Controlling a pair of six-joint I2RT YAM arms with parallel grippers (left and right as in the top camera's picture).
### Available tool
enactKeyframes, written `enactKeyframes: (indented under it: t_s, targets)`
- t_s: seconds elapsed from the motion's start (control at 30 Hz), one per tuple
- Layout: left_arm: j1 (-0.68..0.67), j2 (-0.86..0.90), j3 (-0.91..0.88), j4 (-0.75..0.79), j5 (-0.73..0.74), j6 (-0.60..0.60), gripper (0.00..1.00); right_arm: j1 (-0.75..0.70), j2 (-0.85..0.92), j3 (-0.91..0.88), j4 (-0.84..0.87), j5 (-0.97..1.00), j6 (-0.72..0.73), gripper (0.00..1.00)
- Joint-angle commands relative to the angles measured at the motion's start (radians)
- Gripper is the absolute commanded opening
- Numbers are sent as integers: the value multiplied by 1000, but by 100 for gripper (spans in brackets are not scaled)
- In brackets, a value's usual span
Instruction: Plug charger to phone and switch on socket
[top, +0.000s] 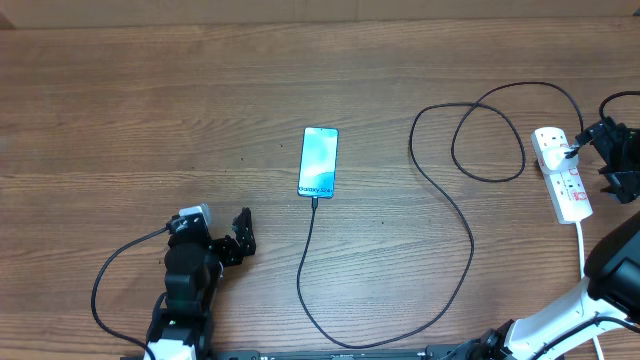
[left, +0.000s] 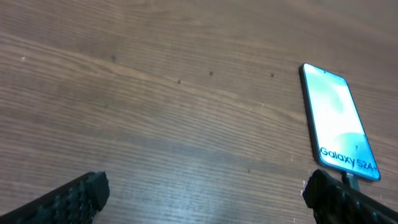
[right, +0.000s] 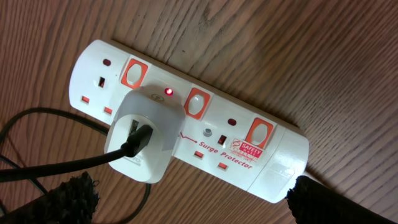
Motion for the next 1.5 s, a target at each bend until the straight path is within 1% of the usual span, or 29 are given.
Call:
enactKeyframes:
  t_s: [0.0,0.13,0.27,0.33,0.43,0.63,0.73,0.9,1.47]
  targets:
    - [11,-117,-3,-95,-35,-9,100,-1,-23,20,1,1,-7,100]
    - [11,-259,-3,-255,-75,-7,100,-1,-23,20,1,1,-7,100]
    - [8,-349,-4,-346,-100,-2,100,-1,-23,20,1,1,-7,100]
    - [10,-406,-3,-400,-100,28,100,-1,-23,20,1,1,-7,100]
    - [10,-505,-3,-401,-95,124,100,-1,-23,20,1,1,-7,100]
    - [10,-704,-3,-404,-69,233,100,-1,-23,20,1,1,-7,100]
    - [10,-763,-3,-404,-69,276,100,-1,-23,20,1,1,-7,100]
    - [10,-826,-3,-405,-62,352,100,-1,-23,20,1,1,-7,100]
    - [11,-824,-3,-401,-69,352,100,-1,-23,20,1,1,-7,100]
